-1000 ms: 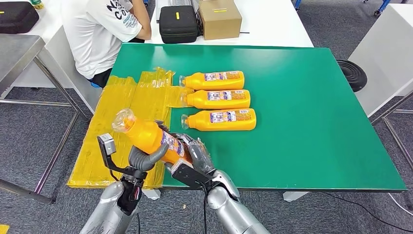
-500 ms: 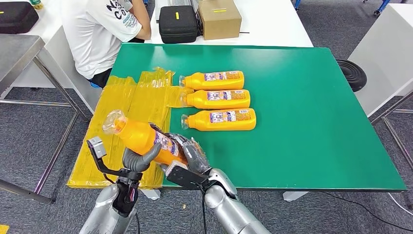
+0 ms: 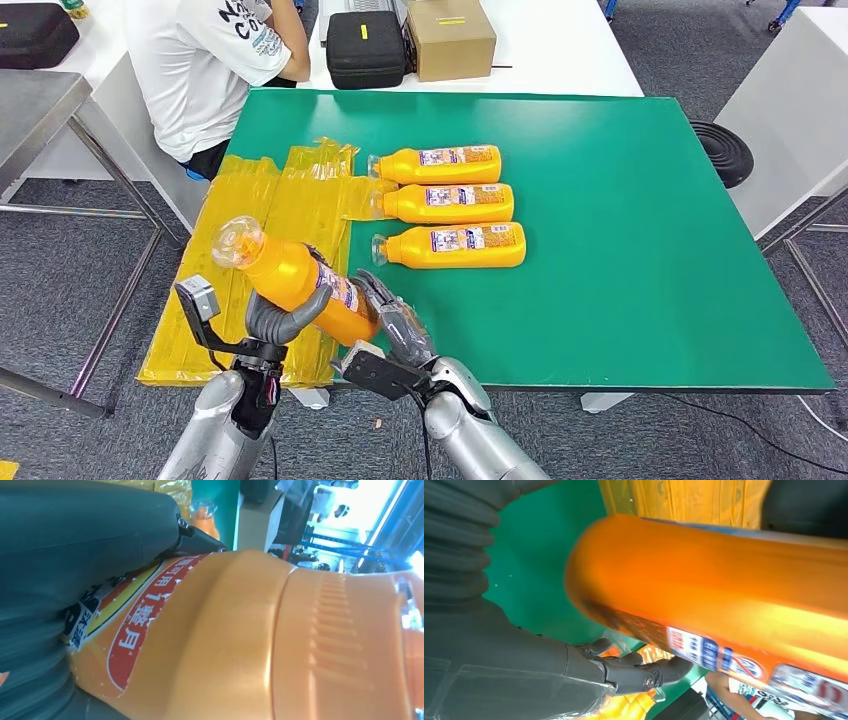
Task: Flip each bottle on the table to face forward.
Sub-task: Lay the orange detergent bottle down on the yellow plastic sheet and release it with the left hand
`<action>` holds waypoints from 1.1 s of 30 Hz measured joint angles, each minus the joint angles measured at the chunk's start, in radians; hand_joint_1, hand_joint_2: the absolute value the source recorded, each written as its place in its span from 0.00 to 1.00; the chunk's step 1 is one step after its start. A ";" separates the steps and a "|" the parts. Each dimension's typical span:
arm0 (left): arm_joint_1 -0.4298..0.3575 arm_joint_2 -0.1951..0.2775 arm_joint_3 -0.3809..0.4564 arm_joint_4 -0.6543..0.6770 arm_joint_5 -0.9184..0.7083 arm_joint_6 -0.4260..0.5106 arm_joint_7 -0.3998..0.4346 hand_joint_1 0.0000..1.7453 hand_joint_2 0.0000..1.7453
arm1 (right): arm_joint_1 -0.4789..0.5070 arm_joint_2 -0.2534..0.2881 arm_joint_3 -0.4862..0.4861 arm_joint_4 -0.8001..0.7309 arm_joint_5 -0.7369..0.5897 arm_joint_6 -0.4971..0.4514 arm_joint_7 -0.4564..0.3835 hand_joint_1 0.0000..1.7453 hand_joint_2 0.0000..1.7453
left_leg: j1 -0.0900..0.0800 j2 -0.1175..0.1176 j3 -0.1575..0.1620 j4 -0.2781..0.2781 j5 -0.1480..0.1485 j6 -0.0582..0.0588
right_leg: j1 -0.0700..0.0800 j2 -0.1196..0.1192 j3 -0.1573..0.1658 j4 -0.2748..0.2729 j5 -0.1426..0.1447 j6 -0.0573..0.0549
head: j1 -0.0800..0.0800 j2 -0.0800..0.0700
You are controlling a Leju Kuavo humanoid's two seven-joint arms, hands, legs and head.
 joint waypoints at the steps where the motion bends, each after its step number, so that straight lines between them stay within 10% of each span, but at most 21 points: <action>1: -0.001 0.000 0.000 0.000 -0.013 0.013 -0.004 0.98 1.00 | 0.003 0.000 -0.001 -0.001 0.000 -0.002 0.000 0.00 0.00 | 0.000 0.000 0.000 0.000 0.000 0.000 | 0.000 0.000 0.000 0.000 0.000 0.000 | 0.000 0.000; 7: -0.003 0.007 0.020 -0.012 -0.193 0.176 -0.046 1.00 1.00 | 0.023 -0.005 -0.010 -0.020 -0.013 -0.022 -0.016 0.00 0.00 | 0.000 0.000 0.000 0.000 0.000 0.000 | 0.000 0.000 0.000 0.000 0.000 0.000 | 0.000 0.000; 16: -0.002 0.088 0.073 -0.166 -0.948 0.544 0.045 0.99 1.00 | 0.110 -0.054 -0.072 -0.214 -0.036 -0.028 0.007 0.00 0.00 | 0.000 0.000 0.000 0.000 0.000 0.000 | 0.000 0.000 0.000 0.000 0.000 0.000 | 0.000 0.000; 23: -0.007 0.155 0.086 -0.233 -1.115 0.552 0.098 0.92 1.00 | 0.152 -0.078 -0.116 -0.302 -0.045 -0.022 0.006 0.00 0.00 | 0.000 0.000 0.000 0.000 0.000 0.000 | 0.000 0.000 0.000 0.000 0.000 0.000 | 0.000 0.000; 33: -0.096 0.331 0.028 -0.208 -1.275 0.289 0.144 0.87 1.00 | 0.171 -0.091 -0.181 -0.359 -0.056 -0.006 -0.015 0.00 0.00 | 0.001 0.000 0.000 0.000 0.001 -0.001 | 0.000 0.000 -0.001 0.000 0.000 -0.001 | 0.000 0.000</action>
